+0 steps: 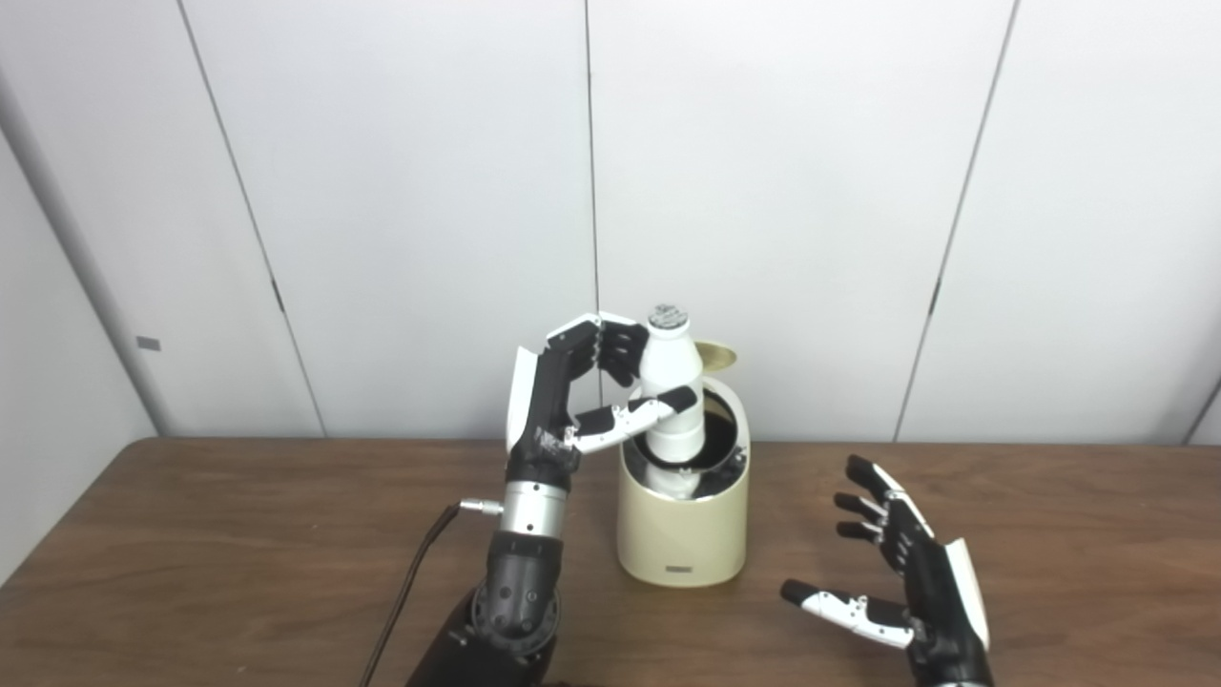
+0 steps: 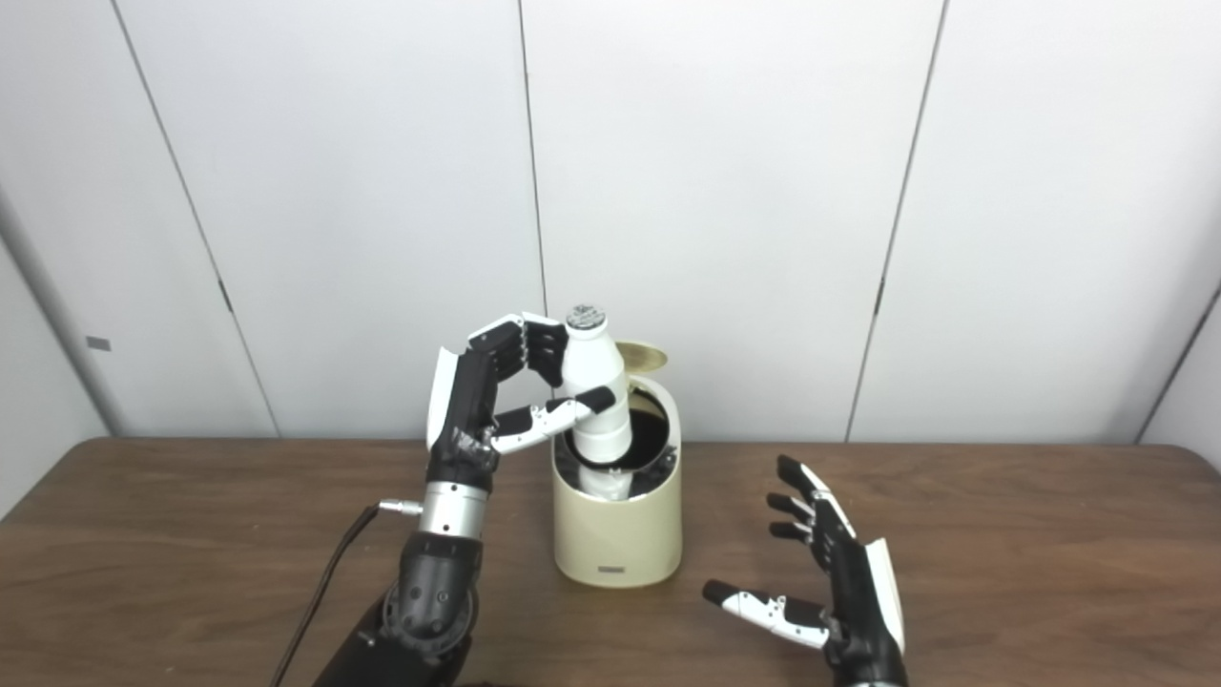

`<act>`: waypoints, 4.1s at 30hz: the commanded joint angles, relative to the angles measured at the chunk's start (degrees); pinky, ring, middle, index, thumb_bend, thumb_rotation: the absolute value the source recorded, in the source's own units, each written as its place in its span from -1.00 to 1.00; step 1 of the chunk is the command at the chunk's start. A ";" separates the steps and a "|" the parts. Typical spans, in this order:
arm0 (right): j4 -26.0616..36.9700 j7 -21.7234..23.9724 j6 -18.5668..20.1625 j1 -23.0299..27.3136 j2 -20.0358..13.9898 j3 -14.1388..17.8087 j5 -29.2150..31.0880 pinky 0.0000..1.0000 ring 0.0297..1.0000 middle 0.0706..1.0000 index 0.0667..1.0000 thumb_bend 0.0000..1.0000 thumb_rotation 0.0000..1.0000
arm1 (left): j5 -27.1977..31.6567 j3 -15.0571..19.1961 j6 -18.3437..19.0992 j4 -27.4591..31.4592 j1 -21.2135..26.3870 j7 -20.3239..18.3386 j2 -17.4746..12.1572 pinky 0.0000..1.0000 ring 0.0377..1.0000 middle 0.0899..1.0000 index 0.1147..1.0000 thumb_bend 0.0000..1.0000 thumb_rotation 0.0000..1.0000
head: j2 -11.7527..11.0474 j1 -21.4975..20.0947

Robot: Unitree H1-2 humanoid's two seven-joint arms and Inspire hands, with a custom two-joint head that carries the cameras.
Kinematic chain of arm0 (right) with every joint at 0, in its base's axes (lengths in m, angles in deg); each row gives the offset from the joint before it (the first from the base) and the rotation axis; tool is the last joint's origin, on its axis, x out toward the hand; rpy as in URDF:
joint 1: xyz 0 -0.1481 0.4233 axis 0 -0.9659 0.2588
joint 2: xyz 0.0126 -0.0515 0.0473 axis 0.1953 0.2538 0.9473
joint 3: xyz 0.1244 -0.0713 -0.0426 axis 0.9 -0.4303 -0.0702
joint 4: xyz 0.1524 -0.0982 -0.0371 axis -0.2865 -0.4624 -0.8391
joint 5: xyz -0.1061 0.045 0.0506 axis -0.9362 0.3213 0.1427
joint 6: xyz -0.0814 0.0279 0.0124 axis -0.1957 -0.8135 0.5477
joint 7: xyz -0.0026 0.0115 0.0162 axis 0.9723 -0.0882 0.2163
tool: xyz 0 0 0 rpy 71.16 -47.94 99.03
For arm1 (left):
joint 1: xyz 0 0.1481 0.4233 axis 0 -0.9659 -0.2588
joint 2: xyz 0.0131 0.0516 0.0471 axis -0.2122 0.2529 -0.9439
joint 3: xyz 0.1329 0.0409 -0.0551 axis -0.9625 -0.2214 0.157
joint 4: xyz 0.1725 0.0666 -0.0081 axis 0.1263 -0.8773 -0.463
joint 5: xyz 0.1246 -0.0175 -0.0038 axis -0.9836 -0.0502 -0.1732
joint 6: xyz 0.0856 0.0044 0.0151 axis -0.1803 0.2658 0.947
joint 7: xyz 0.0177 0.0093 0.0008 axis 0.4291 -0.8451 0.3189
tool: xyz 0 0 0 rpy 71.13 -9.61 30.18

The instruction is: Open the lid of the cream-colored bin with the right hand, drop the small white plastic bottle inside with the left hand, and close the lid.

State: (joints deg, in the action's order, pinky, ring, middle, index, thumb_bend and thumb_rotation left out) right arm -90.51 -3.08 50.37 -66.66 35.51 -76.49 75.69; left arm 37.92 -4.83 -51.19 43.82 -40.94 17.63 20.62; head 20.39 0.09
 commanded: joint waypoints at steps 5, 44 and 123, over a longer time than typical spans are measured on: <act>1.28 -0.77 -2.09 0.14 1.58 -0.81 -0.97 0.37 0.56 0.73 0.69 0.51 -0.77 | -0.26 -3.04 -1.51 -1.20 4.35 5.81 -1.32 -0.21 -0.13 -0.14 -0.17 0.01 -1.00 | 0.04 -0.34; 4.25 0.68 -0.18 -0.68 1.87 -0.43 0.47 0.38 0.56 0.75 0.70 0.53 -0.78 | 0.50 -11.58 -1.51 -9.66 2.93 12.14 -4.49 0.08 0.26 0.29 0.26 0.48 -0.98 | 1.53 0.10; 13.54 28.75 28.26 31.61 -17.31 -13.83 -18.79 0.67 0.84 0.82 0.80 0.53 0.14 | 9.77 15.45 -1.50 6.36 -21.16 -31.07 -4.46 0.35 0.54 0.66 0.72 0.34 -0.88 | -0.35 0.43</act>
State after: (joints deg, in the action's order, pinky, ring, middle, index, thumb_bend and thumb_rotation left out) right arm -77.46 25.96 78.83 -38.73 19.11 -90.65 57.82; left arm 48.01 10.87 -51.55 51.49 -62.59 -13.32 14.96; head 20.13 0.44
